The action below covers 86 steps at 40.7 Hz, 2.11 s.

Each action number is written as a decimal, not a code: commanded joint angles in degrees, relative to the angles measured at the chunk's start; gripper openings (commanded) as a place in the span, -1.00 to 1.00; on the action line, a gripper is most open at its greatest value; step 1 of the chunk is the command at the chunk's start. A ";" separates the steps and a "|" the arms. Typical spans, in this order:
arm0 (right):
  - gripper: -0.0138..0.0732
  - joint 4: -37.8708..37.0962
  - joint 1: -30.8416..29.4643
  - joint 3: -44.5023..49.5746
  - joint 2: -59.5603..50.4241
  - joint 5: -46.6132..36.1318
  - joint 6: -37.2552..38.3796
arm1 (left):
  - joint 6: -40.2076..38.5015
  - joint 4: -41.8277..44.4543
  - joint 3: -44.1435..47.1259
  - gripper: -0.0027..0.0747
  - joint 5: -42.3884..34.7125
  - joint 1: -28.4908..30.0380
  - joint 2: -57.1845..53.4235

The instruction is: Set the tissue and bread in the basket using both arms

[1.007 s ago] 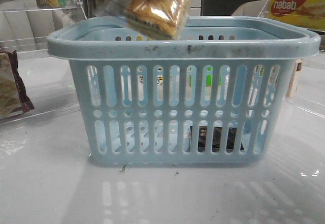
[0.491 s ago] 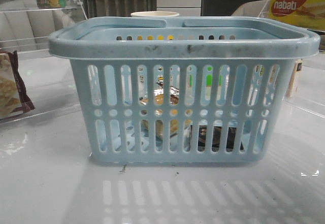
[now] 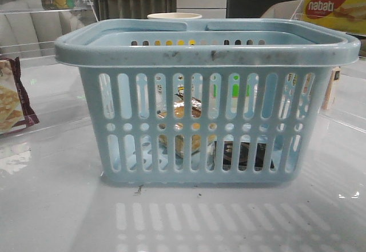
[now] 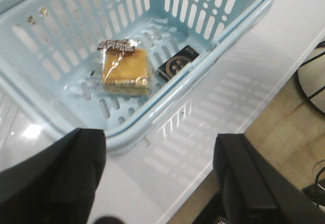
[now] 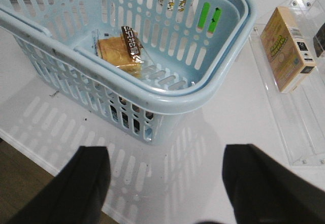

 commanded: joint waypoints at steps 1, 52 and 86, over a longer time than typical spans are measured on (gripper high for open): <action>0.63 -0.99 -0.12 -1.44 -0.14 -4.04 -0.34 | -6.27 3.63 3.10 0.38 -3.88 -0.14 -6.88; -0.55 -1.64 -0.12 -1.44 -0.14 2.05 -0.34 | -10.01 4.95 17.73 -0.70 -3.49 -0.14 -25.84; -0.55 -1.64 -0.12 -1.44 -0.14 1.98 -0.34 | -9.88 7.53 36.35 -0.70 -31.17 21.72 -45.59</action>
